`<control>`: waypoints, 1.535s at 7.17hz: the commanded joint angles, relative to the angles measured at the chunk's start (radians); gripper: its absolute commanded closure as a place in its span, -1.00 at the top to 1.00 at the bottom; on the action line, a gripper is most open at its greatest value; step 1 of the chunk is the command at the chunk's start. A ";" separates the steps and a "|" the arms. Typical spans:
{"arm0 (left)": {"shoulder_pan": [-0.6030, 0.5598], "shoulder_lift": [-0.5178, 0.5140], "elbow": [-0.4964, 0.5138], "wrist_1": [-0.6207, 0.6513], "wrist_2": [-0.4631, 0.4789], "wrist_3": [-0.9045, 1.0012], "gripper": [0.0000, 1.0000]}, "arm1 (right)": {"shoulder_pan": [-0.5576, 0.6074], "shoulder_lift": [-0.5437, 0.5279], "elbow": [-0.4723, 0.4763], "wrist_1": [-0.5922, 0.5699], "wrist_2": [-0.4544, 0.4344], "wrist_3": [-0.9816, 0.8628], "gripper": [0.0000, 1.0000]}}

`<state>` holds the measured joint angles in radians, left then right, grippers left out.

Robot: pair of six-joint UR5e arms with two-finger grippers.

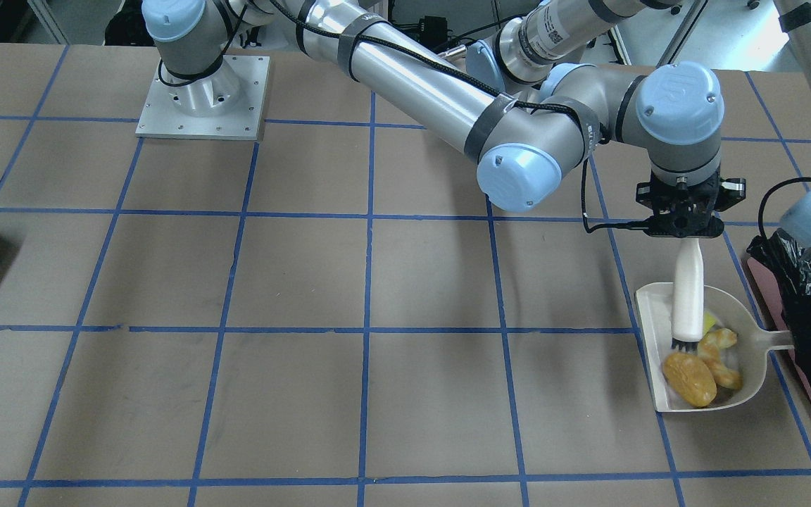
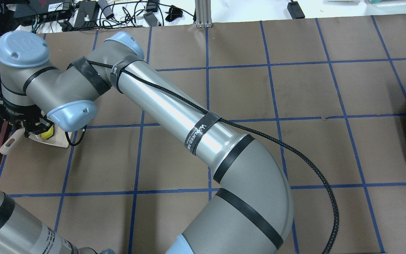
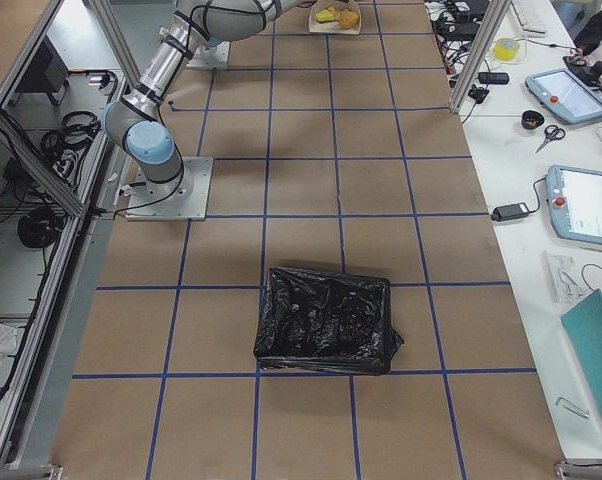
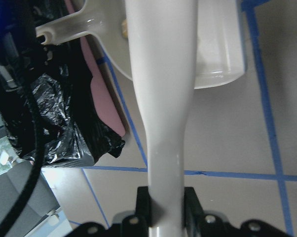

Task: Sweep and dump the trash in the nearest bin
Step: 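Sweep the remaining bun into the dustpan with the brush, then lift the dustpan over the black trash bin while the right gripper withdraws the brush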

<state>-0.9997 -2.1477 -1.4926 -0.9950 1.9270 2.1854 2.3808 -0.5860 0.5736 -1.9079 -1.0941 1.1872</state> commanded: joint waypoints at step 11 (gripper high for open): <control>0.168 0.103 0.125 -0.273 -0.330 -0.166 -1.00 | -0.305 -0.779 1.303 -0.034 -0.361 -0.593 -1.00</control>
<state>-0.8700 -2.0554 -1.4163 -1.2390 1.6196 2.0525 2.0736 -1.2941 1.7583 -1.9155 -1.4309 0.6184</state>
